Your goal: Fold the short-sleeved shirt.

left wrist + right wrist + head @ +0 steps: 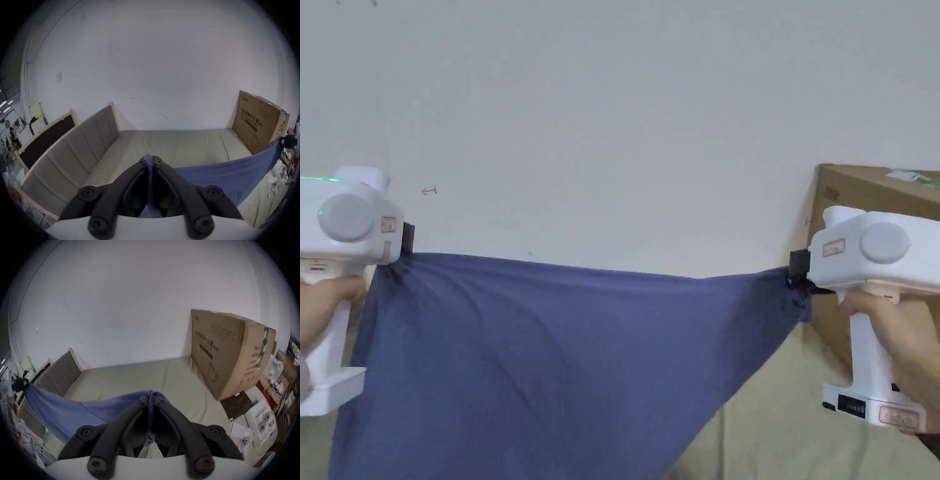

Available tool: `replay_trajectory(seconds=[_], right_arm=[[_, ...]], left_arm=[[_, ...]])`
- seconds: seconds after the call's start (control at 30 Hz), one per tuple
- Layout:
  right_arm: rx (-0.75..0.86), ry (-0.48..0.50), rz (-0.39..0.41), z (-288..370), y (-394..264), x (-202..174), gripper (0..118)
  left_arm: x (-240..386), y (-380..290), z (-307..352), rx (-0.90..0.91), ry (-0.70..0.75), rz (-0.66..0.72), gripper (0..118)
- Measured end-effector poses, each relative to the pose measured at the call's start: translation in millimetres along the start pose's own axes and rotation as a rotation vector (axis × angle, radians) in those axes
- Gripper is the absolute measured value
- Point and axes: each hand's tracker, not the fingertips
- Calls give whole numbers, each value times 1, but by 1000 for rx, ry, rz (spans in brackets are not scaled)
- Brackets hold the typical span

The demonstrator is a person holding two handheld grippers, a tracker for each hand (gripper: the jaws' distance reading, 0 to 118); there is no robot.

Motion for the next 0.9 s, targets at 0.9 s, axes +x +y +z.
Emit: replay_trajectory(seconds=[0.9], right_arm=[[463,-78,97,-36,220,-36,5]], left_arm=[[53,155,-126,377,169,9,2]])
